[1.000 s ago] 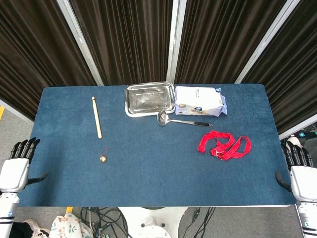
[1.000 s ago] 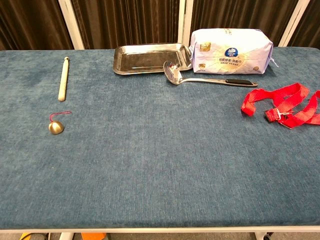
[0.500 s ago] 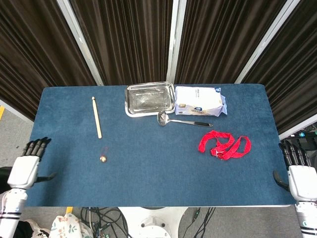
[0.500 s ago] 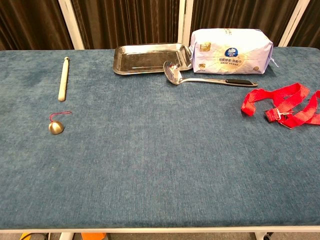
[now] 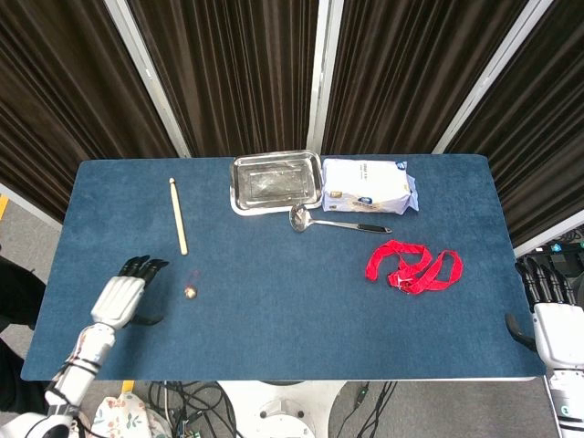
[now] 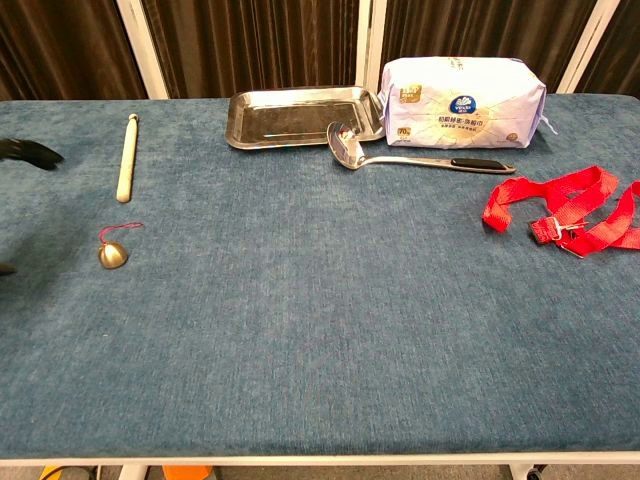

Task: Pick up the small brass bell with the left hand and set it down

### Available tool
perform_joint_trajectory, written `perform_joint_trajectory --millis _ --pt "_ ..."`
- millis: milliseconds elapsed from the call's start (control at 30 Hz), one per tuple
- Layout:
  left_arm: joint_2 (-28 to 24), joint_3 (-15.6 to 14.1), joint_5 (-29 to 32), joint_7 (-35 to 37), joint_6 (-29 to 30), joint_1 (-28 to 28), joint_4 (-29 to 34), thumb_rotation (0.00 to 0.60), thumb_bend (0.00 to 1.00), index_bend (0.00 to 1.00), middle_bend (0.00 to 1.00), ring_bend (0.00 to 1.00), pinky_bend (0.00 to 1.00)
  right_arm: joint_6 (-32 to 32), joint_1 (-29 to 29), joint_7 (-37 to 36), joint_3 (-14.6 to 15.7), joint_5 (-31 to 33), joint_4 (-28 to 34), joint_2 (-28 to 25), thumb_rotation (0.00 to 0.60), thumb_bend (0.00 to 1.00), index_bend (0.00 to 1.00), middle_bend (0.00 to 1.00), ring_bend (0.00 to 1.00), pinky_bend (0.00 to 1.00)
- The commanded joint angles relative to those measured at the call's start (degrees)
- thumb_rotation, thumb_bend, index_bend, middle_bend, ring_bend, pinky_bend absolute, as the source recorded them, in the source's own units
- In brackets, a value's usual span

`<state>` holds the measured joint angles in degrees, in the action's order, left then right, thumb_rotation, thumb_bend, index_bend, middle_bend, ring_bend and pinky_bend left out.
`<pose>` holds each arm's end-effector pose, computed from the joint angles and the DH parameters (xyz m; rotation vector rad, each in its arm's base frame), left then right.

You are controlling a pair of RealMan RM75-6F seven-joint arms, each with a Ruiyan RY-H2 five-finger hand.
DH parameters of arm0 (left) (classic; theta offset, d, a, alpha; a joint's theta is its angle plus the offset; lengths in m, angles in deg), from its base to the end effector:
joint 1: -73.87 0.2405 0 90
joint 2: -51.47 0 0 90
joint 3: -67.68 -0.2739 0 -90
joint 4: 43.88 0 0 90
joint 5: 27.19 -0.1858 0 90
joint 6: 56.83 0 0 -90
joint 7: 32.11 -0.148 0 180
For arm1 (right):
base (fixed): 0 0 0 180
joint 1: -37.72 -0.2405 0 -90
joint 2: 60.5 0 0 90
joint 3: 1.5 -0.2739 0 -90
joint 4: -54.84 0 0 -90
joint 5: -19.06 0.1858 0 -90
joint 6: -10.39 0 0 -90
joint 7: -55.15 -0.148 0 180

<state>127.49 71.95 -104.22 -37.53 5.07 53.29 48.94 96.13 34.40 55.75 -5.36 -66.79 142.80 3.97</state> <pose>-0.2684 0.2567 0.0715 -1.6762 -1.1768 -0.8809 -0.3334 -0.1797 0.1984 1.3700 -0.8370 0.8445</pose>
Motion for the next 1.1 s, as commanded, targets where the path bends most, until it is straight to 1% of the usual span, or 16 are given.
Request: perform_joint_trajectory --millis 33,167,567,700,1100 --pt "1.76 0.84 2.38 -1.29 -2.14 -1.67 -1.41 0.6 0.13 0.17 0.13 0.0 0.0 0.06 -0.01 -0.22 -0.04 -0.06 -0.12 -0.07 0.6 0.27 0.0 0.0 0.0 0.0" --pt "2.88 1.2 4.52 -2.18 -3.71 -2.83 -2.05 0.6 0.14 0.24 0.15 0.0 0.0 0.07 -0.08 -0.64 -0.11 -0.14 -0.14 -0.29 0.6 0.27 0.0 0.0 0.0 0.0" --pt "5.37 1.76 6.8 -1.37 -5.94 -5.24 -4.15 0.6 0.21 0.36 0.18 0.01 0.0 0.08 -0.24 -0.58 -0.5 0.23 0.25 -0.56 0.6 0.27 0.0 0.0 0.0 0.0" --pt "5.62 1.83 7.1 -0.29 -6.54 -5.73 -3.96 0.6 0.24 0.38 0.18 0.01 0.0 -0.22 -0.32 -0.69 -0.47 0.4 0.12 -0.55 0.6 0.27 0.0 0.0 0.0 0.0" --pt "6.55 1.98 8.63 -0.47 -7.68 -7.38 -4.57 0.6 0.28 0.41 0.19 0.01 0.0 -1.04 -0.75 -0.65 -0.54 0.75 -0.09 -0.35 0.6 0.27 0.0 0.0 0.0 0.0"
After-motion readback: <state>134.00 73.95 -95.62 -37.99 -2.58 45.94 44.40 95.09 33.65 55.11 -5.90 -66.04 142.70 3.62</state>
